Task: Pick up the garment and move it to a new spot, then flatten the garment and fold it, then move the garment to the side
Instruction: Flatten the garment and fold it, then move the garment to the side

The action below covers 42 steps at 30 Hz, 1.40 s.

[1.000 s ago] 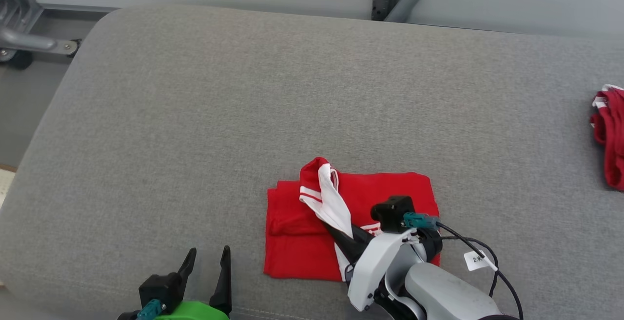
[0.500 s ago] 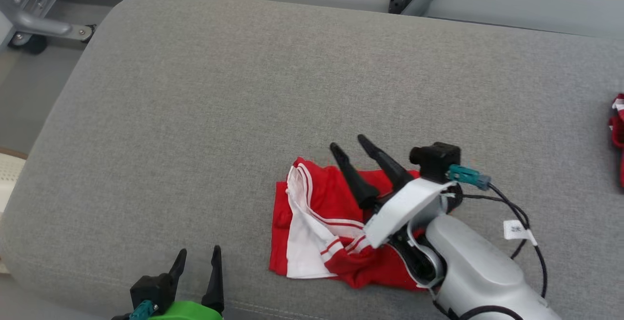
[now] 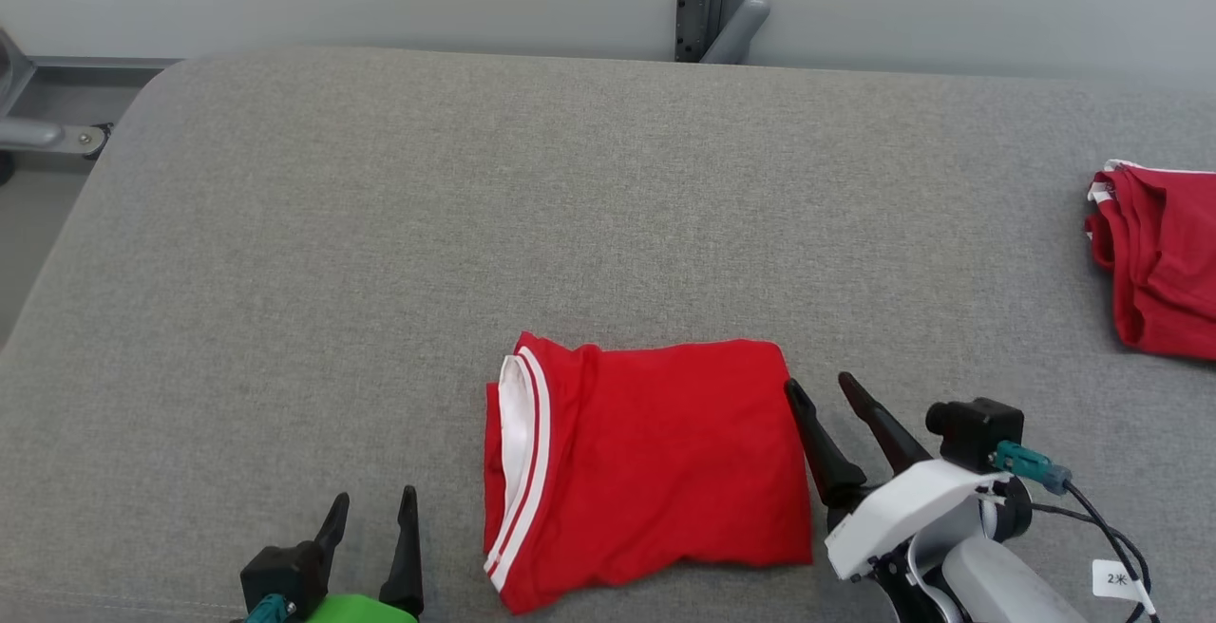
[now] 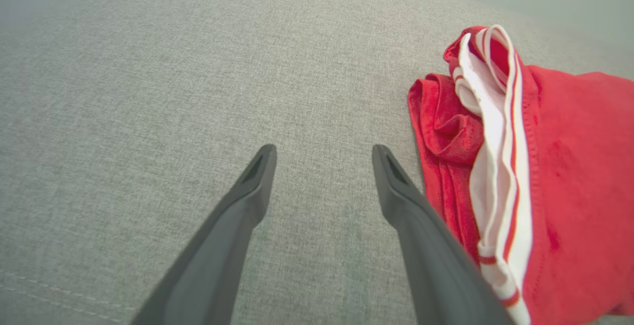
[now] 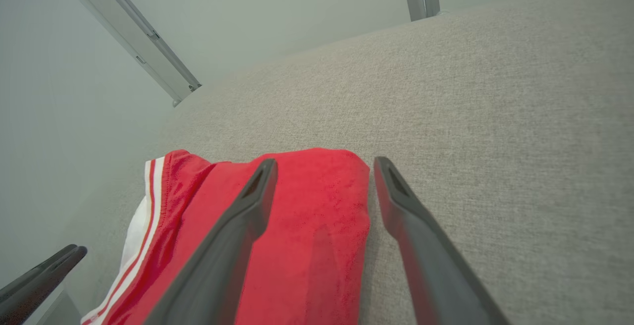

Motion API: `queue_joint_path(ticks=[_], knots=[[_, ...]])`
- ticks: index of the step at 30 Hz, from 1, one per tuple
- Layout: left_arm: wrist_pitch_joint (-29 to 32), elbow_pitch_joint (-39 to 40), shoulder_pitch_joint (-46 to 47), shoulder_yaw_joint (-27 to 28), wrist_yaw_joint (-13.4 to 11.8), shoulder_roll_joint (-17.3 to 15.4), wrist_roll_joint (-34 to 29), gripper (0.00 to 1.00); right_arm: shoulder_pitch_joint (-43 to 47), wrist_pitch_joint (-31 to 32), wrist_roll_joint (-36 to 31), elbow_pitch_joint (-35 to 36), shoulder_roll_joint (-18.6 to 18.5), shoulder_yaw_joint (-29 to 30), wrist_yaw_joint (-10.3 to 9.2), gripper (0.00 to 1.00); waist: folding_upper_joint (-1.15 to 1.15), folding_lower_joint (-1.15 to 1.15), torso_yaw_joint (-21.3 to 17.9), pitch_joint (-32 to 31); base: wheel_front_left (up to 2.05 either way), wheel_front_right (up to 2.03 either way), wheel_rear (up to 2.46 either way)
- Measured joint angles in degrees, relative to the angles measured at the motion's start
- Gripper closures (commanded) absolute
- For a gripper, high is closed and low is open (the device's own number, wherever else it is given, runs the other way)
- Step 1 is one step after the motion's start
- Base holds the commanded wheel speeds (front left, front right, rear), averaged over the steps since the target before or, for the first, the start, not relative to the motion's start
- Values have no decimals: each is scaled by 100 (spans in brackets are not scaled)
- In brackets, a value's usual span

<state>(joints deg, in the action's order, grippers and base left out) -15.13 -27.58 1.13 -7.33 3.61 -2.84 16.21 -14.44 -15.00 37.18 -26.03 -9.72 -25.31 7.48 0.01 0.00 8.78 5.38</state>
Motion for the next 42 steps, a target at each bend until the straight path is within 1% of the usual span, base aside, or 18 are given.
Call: queue_joint_path(ticks=[2,7,11,19,26,27,28,29,30,31,32,33,38,42], knots=[[0,26,-3,29,0,0,-32,0,121,0,-81,-78,18,149,0,0,0,0,-35,-23,0,0,0],[0,69,-20,92,24,-1,-118,0,253,0,-342,-365,80,304,0,0,0,0,-60,-13,0,0,0],[0,115,-18,65,25,0,-147,0,227,0,-366,-560,174,357,0,0,0,0,-20,32,0,0,0],[0,226,4,-29,-16,-1,-214,0,-63,0,-257,-1067,245,115,0,0,0,0,195,120,0,0,0],[0,282,9,-66,-18,-1,-214,0,-272,-20,-68,-1456,313,-213,0,0,0,0,327,159,0,0,0],[0,292,9,-74,-19,-1,-220,0,-297,-23,-26,-1490,314,-245,0,19,0,0,335,165,0,0,0],[0,299,11,-87,-19,-1,-225,0,-328,-23,8,-1521,313,-278,0,52,0,0,341,170,0,0,0],[0,304,13,-98,-19,-1,-231,0,-355,-23,32,-1543,311,-301,0,75,0,0,345,175,0,0,0],[0,309,14,-108,-19,-1,-231,0,-369,-23,55,-1559,310,-313,1,91,0,0,346,178,0,0,0],[0,312,16,-109,-21,-1,-231,0,-381,-23,66,-1568,308,-323,1,97,0,0,344,180,0,0,0],[0,318,17,-112,-33,-1,-231,0,-393,-23,78,-1575,305,-332,1,97,0,0,341,181,0,0,0],[0,320,18,-110,-33,-1,-231,0,-408,-23,92,-1583,303,-342,1,100,0,0,335,183,0,0,0],[0,321,23,-98,-33,-1,-231,0,-427,-22,141,-1602,290,-381,3,100,0,0,291,180,0,0,0],[0,326,33,-88,-33,-1,-230,0,-430,-13,51,-1534,246,-167,8,100,0,0,248,162,0,0,0]])
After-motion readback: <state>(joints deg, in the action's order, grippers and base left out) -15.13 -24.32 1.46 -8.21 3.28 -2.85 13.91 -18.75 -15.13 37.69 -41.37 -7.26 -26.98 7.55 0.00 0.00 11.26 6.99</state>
